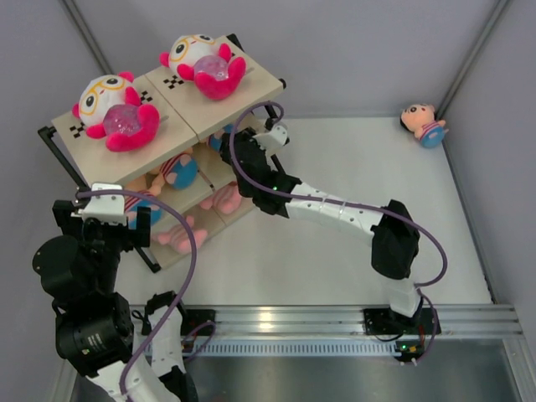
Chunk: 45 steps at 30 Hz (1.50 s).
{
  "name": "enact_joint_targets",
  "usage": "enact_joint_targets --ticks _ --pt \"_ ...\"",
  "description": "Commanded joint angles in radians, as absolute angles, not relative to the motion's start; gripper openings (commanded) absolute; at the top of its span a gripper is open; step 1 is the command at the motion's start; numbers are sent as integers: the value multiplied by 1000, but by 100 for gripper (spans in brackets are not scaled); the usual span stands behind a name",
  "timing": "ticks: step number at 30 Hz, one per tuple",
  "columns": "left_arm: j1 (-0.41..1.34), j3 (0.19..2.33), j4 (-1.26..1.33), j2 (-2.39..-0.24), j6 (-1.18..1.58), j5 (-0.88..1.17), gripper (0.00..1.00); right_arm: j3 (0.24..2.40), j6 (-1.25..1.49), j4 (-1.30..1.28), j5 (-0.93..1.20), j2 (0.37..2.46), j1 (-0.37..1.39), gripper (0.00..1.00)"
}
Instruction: Place and organize the stuffed toys onto the shelf
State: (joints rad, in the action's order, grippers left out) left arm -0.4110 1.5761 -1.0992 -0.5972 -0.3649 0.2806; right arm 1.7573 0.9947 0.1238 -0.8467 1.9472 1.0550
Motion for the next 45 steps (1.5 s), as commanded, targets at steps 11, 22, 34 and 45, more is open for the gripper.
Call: enact_joint_targets --ticks 11,22,34,45 --pt "-402 1536 -1054 -562 -331 632 99 1543 651 376 -712 1665 1072 41" --pt "-403 1341 -1054 -509 -319 808 99 1169 474 3 -264 1198 539 65" --pt "-408 1140 -1054 -494 -371 916 99 1549 606 -67 43 1825 -284 83" --pt "-460 1144 -1190 -633 -540 1152 98 2025 594 -146 -78 2311 -345 83"
